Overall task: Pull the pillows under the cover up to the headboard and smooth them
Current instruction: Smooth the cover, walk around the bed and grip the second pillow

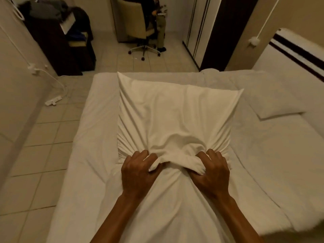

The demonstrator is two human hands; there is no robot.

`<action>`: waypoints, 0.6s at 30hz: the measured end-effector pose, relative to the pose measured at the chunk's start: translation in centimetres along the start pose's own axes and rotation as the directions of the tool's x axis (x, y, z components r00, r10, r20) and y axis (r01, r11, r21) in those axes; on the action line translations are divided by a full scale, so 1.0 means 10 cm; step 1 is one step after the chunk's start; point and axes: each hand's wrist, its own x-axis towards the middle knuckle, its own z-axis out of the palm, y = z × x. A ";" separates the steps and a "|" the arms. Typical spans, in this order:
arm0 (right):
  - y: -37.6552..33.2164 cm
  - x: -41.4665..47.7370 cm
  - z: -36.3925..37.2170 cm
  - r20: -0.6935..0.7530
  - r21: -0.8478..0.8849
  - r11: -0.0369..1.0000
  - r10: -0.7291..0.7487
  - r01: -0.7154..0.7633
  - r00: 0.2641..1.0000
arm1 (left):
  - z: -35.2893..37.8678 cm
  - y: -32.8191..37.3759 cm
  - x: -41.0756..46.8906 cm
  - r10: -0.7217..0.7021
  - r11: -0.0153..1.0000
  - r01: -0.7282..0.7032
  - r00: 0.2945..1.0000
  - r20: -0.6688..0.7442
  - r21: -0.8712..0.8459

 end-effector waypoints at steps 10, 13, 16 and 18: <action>0.60 -0.61 -1.44 -0.120 -0.074 0.981 0.169 -0.178 0.978 | -0.33 1.35 -0.02 0.192 0.953 -0.177 0.981 0.039 -0.244; 0.99 -0.81 -1.81 -0.144 -0.056 0.963 0.254 -0.264 0.956 | -0.21 1.90 -0.03 0.248 0.933 -0.224 0.967 0.054 -0.282; 1.44 -1.06 -2.19 -0.169 -0.080 0.936 0.326 -0.343 0.930 | -0.07 2.52 -0.08 0.289 0.909 -0.250 0.955 0.071 -0.334; 1.76 -1.19 -2.43 -0.180 -0.096 0.923 0.352 -0.373 0.918 | 0.04 2.93 -0.13 0.307 0.889 -0.257 0.948 0.078 -0.379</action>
